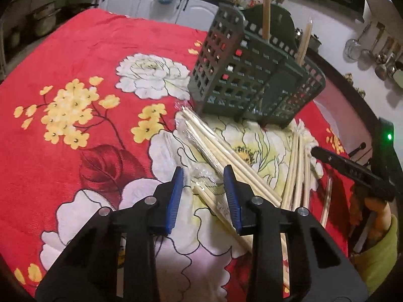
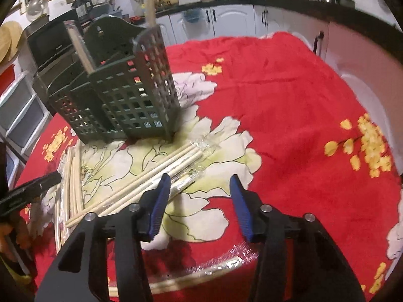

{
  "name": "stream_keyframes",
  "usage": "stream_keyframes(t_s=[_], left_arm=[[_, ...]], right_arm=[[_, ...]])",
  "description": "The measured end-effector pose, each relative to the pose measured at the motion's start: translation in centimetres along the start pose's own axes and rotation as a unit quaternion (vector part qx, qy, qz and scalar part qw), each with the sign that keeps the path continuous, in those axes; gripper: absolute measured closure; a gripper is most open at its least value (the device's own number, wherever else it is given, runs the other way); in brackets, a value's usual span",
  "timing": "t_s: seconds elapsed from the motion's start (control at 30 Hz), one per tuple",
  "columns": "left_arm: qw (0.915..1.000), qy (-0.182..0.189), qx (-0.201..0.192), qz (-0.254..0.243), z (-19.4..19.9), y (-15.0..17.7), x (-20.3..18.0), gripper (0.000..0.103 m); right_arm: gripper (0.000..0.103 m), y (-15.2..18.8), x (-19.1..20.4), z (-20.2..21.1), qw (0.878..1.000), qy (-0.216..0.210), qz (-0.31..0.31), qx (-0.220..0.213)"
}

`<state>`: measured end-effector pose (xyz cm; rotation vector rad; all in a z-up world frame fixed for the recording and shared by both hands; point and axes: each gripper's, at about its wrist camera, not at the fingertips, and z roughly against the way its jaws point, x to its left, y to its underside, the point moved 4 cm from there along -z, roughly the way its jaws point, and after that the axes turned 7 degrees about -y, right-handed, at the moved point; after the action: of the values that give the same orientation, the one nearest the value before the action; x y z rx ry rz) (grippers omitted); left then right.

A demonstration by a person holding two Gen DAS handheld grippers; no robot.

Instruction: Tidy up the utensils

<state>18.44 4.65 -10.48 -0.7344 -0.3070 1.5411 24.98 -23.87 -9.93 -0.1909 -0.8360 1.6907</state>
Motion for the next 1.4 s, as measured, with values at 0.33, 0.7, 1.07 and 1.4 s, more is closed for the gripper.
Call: stream_keyframes(t_s=[0.33,0.7,1.07,1.4], left_arm=[[1.0,0.0,0.002,0.005,-0.6,0.2,0.4,0.075],[0.9999,-0.015,0.002,0.003,-0.9,0.2,0.5,0.083],[0.9996,0.002,0.002,0.03,-0.9,0.2,1.8,0.096],[0.9987,0.004,-0.044,0.025,2.5,-0.4,1.7,0.098]], right_arm=[[0.073,-0.5,-0.1,-1.5,1.0,-0.018,-0.016,0.004],[0.096,-0.2,0.0,-1.4,1.0,-0.003,-0.01,-0.006],[0.097,0.2,0.3,3.4,0.997,-0.007,-0.023,-0.069],[0.097,-0.7,2.3,6.8,0.994,-0.008,0.003,-0.11]])
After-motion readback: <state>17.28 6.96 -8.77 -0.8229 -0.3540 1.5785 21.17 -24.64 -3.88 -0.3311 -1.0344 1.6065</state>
